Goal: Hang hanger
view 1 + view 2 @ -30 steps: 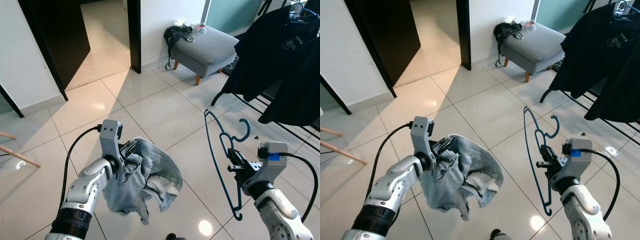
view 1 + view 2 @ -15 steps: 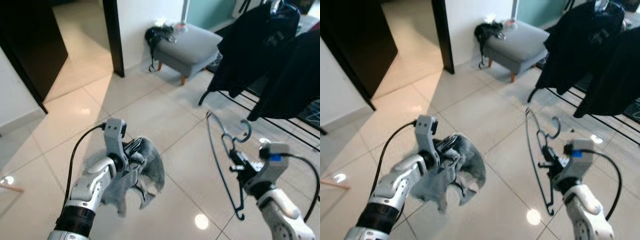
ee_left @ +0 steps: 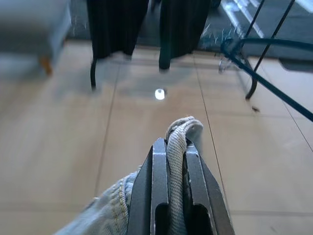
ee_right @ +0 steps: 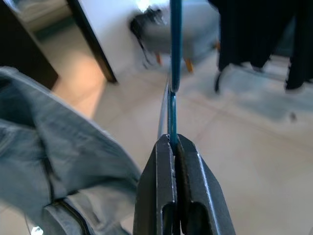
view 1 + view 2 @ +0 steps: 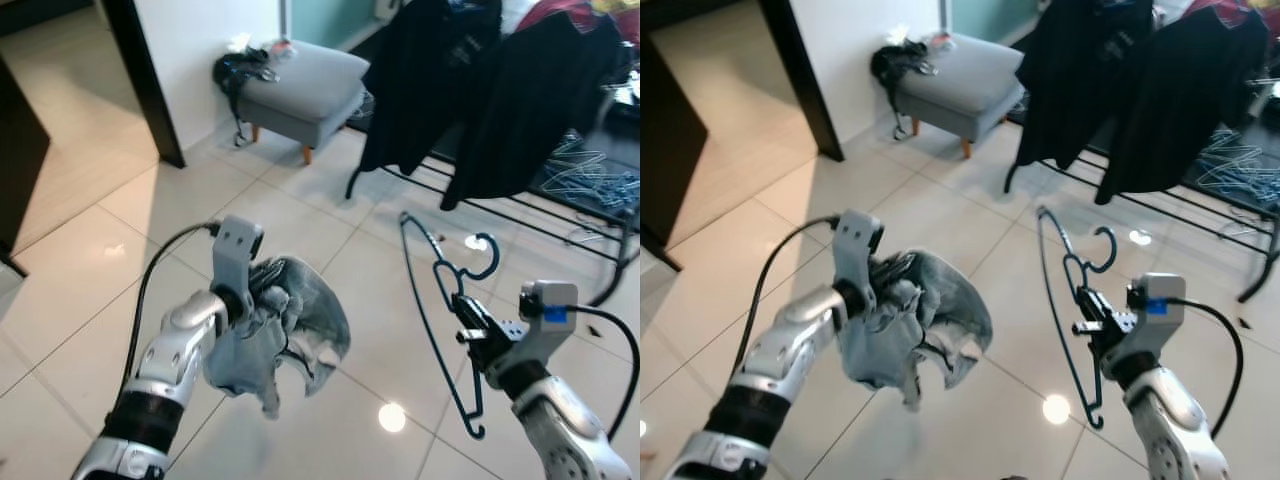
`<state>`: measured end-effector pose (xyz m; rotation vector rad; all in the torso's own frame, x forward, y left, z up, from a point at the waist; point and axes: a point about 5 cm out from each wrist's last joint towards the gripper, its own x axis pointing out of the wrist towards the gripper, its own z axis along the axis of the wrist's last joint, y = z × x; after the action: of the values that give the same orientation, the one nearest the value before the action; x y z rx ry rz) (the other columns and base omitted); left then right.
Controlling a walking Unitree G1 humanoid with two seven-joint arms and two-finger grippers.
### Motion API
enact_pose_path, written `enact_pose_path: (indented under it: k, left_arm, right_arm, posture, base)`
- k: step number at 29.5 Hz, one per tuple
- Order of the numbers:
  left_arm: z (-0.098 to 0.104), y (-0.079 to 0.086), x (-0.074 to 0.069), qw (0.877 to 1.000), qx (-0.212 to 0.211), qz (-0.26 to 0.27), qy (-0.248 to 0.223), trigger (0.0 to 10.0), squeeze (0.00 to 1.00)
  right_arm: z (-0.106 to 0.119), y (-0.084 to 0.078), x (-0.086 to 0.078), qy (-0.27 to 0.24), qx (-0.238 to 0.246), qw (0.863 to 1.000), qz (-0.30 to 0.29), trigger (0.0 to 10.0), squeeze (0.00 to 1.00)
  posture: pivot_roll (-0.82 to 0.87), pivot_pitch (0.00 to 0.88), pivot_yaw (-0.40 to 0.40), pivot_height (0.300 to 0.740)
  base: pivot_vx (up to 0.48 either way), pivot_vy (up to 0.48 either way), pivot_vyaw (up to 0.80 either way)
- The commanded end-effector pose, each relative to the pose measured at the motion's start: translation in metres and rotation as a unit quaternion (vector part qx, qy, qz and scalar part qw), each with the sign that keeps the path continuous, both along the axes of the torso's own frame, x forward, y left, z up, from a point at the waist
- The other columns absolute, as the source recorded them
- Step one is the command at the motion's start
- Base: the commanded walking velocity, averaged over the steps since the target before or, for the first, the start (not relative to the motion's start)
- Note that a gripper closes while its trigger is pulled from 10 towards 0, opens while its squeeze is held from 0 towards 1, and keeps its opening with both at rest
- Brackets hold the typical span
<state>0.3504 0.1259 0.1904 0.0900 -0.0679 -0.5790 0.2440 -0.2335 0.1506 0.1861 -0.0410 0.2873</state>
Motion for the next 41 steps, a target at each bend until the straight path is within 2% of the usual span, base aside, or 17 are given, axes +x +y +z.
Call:
enact_pose_path:
  k: [1,2,5,6,7,9,10,12,14,18,19,20,23,28,32,35,41]
  left_arm:
    - [0.019,0.012,0.005,1.000,0.010,0.010,-0.024,10.0,0.00]
    - [0.019,0.012,0.005,1.000,0.010,0.010,-0.024,10.0,0.00]
    - [0.049,0.019,0.015,0.998,0.033,0.012,-0.061,10.0,0.00]
    - [0.049,0.019,0.015,0.998,0.033,0.012,-0.061,10.0,0.00]
    - [0.060,0.019,0.017,0.996,0.042,0.003,-0.078,10.0,0.00]
    - [0.062,0.018,0.017,0.996,0.044,0.000,-0.081,10.0,0.00]
    - [0.065,0.017,0.017,0.995,0.050,-0.006,-0.090,10.0,0.00]
    - [0.073,0.011,0.015,0.992,0.058,-0.024,-0.110,10.0,0.00]
    - [0.078,0.006,0.013,0.990,0.051,-0.034,-0.125,10.0,0.00]
    - [0.080,0.003,0.012,0.990,0.049,-0.041,-0.130,10.0,0.00]
    - [0.081,-0.001,0.010,0.989,0.047,-0.051,-0.134,10.0,0.00]
    - [0.081,-0.001,0.010,0.989,0.047,-0.051,-0.134,10.0,0.00]
    - [0.079,-0.017,0.005,0.985,0.051,-0.081,-0.145,10.0,0.00]
    - [0.078,-0.027,-0.001,0.981,0.045,-0.109,-0.151,10.0,0.00]
    - [0.082,-0.034,-0.012,0.973,0.036,-0.153,-0.167,10.0,0.00]
    - [0.082,-0.033,-0.016,0.966,0.061,-0.177,-0.179,10.0,0.00]
    - [0.072,-0.020,-0.010,0.966,0.109,-0.155,-0.173,10.0,0.00]
  right_arm:
    - [0.016,-0.011,-0.009,-0.030,0.010,0.999,0.027,10.0,0.00]
    - [0.016,-0.011,-0.009,-0.030,0.010,0.999,0.027,10.0,0.00]
    - [0.047,-0.031,-0.028,-0.068,0.015,0.994,0.085,10.0,0.00]
    - [0.047,-0.031,-0.028,-0.068,0.015,0.994,0.085,10.0,0.00]
    - [0.059,-0.035,-0.039,-0.079,0.013,0.989,0.124,10.0,0.00]
    - [0.062,-0.036,-0.041,-0.080,0.012,0.988,0.133,10.0,0.00]
    - [0.063,-0.035,-0.047,-0.075,-0.001,0.984,0.162,10.0,0.00]
    - [0.067,-0.026,-0.056,-0.063,-0.026,0.973,0.220,10.0,0.00]
    - [0.070,-0.014,-0.059,-0.057,-0.047,0.962,0.262,10.0,0.00]
    - [0.073,-0.007,-0.059,-0.059,-0.049,0.957,0.281,10.0,0.00]
    - [0.077,0.003,-0.059,-0.066,-0.048,0.949,0.305,10.0,0.00]
    - [0.077,0.003,-0.059,-0.066,-0.048,0.949,0.305,10.0,0.00]
    - [0.088,0.028,-0.060,-0.071,-0.052,0.922,0.378,10.0,0.00]
    - [0.088,0.032,-0.059,-0.067,-0.062,0.916,0.391,10.0,0.00]
    - [0.088,0.035,-0.058,-0.062,-0.072,0.913,0.397,10.0,0.00]
    - [0.088,0.035,-0.058,-0.055,-0.076,0.912,0.398,10.0,0.00]
    - [0.090,0.027,-0.062,-0.046,-0.088,0.916,0.388,10.0,0.00]
  posture:
    - [-0.05,0.190,-0.002,0.740]
    - [-0.05,0.190,-0.002,0.740]
    - [-0.06,0.185,0.000,0.740]
    - [-0.06,0.185,0.000,0.740]
    - [-0.07,0.186,0.001,0.740]
    - [-0.07,0.186,0.001,0.740]
    - [-0.07,0.185,0.001,0.740]
    - [-0.08,0.183,0.001,0.740]
    - [-0.08,0.183,0.000,0.740]
    - [-0.08,0.182,-0.001,0.740]
    - [-0.07,0.182,-0.002,0.740]
    - [-0.07,0.182,-0.002,0.740]
    - [-0.07,0.181,-0.009,0.740]
    - [-0.06,0.179,-0.013,0.740]
    - [-0.06,0.175,-0.017,0.740]
    - [-0.06,0.172,-0.018,0.740]
    - [-0.06,0.165,-0.020,0.740]
  base:
    - [0.000,0.000,0.00]
    - [0.000,0.000,0.00]
    - [0.000,0.000,0.00]
    - [0.000,0.000,0.00]
    - [0.000,0.000,0.00]
    - [0.000,0.000,0.00]
    - [0.000,0.000,0.00]
    - [0.000,0.000,0.00]
    - [0.000,0.000,0.00]
    - [0.000,0.000,0.00]
    - [0.000,0.000,0.00]
    - [0.000,0.000,0.00]
    - [0.000,0.000,0.00]
    - [0.000,0.000,0.00]
    - [0.000,0.000,0.00]
    - [0.000,0.000,0.00]
    - [0.000,0.000,0.00]
